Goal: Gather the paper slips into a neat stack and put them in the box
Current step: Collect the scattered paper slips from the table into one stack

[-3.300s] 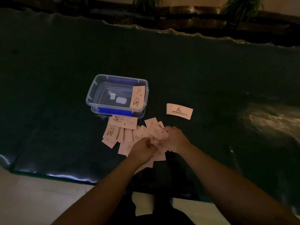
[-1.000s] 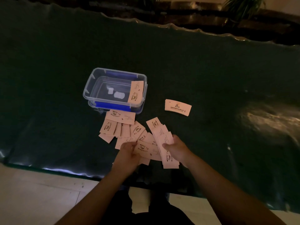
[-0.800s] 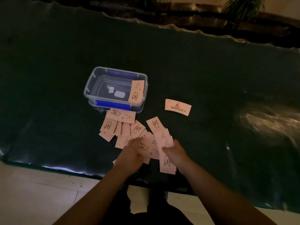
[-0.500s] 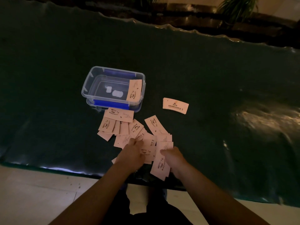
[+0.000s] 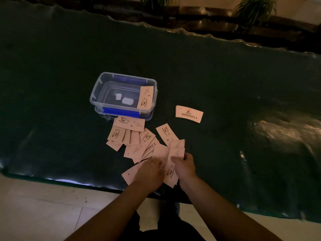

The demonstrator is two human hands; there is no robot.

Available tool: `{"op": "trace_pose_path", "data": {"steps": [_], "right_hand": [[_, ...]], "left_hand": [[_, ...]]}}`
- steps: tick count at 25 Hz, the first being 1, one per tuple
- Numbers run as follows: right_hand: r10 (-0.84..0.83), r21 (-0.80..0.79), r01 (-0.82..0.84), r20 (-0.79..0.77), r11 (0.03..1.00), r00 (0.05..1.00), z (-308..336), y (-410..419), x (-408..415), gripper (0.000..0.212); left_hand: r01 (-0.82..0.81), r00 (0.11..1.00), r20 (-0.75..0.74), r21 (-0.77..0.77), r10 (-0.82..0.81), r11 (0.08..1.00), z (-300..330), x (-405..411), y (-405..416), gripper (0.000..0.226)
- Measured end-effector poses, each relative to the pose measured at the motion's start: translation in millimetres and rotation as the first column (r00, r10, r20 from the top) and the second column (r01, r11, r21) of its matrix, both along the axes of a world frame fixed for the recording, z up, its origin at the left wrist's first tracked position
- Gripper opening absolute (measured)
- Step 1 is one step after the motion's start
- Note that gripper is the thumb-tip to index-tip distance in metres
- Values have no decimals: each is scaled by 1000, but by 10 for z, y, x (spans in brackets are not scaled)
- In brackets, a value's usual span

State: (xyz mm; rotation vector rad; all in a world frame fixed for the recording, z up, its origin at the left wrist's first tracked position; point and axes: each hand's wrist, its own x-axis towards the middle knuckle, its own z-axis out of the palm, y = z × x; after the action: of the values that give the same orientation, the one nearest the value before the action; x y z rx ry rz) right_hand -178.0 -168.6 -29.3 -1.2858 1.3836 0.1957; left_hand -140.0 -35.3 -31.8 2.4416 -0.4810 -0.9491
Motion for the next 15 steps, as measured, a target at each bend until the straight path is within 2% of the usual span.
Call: {"op": "trace_pose_path", "data": {"steps": [3, 5, 7, 10, 15], "right_hand": [[91, -41, -92, -32, 995, 995, 8, 7, 31, 59], [165, -62, -168, -51, 984, 985, -9, 11, 38, 53], [202, -65, -206, -63, 976, 977, -26, 2, 29, 51], [209, -40, -212, -65, 976, 976, -47, -11, 35, 53], [257, -14, -259, -66, 966, 964, -46, 18, 52, 54]], "left_hand": [[5, 999, -43, -87, -9, 996, 0, -64, -66, 15], [-16, 1000, -1, -72, 16, 997, -2, -53, -78, 20], [-81, 995, 54, -41, 83, 996, 12, -16, -71, 30], [-158, 987, 18, -64, 160, 985, 53, -6, -73, 40], [-371, 929, -66, -148, 365, 917, 15, -60, -110, 34]]}}
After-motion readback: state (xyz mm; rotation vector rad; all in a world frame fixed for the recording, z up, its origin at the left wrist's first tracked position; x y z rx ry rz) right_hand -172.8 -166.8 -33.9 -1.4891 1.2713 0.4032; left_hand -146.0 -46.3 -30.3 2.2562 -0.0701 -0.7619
